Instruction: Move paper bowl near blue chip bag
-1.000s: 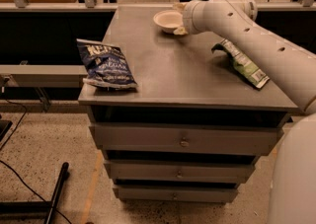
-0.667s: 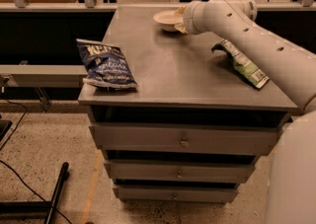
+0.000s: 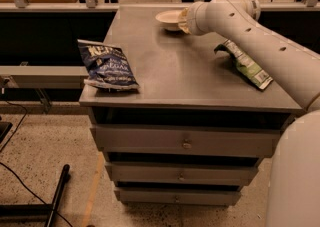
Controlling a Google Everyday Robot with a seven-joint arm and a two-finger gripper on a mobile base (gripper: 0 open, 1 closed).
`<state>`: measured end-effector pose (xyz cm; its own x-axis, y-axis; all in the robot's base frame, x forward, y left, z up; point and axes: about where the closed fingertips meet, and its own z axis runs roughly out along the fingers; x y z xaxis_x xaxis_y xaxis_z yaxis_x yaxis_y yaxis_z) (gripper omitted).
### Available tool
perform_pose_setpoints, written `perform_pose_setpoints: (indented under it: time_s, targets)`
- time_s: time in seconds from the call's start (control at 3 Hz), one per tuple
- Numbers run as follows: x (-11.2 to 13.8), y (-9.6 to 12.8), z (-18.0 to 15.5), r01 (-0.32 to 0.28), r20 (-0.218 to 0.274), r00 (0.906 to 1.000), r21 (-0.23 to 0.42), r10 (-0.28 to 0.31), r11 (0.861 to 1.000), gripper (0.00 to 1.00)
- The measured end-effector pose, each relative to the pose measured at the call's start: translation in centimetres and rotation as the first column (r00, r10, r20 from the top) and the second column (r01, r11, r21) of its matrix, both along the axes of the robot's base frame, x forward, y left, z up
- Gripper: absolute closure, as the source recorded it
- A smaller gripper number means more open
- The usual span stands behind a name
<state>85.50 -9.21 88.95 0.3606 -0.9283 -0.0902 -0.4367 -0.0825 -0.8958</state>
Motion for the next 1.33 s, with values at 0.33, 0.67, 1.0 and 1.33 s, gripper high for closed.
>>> perform_pose_setpoints:
  time_s: [0.33,0.67,1.0,1.33]
  targets:
    - [-0.1,0.1,0.2,-0.002,0.005,1.0,-0.005,0.002,1.0,1.0]
    - [-0.3,0.3,1.3,0.005,0.053,0.9986,-0.028,-0.004,1.0,1.0]
    - [-1.4,1.5,4.1,-0.04,0.149,0.9883,0.032,0.035,0.999,1.0]
    - [-2.9,0.3,5.7,-0.087,0.179,0.9819,0.133,0.063,0.987,1.0]
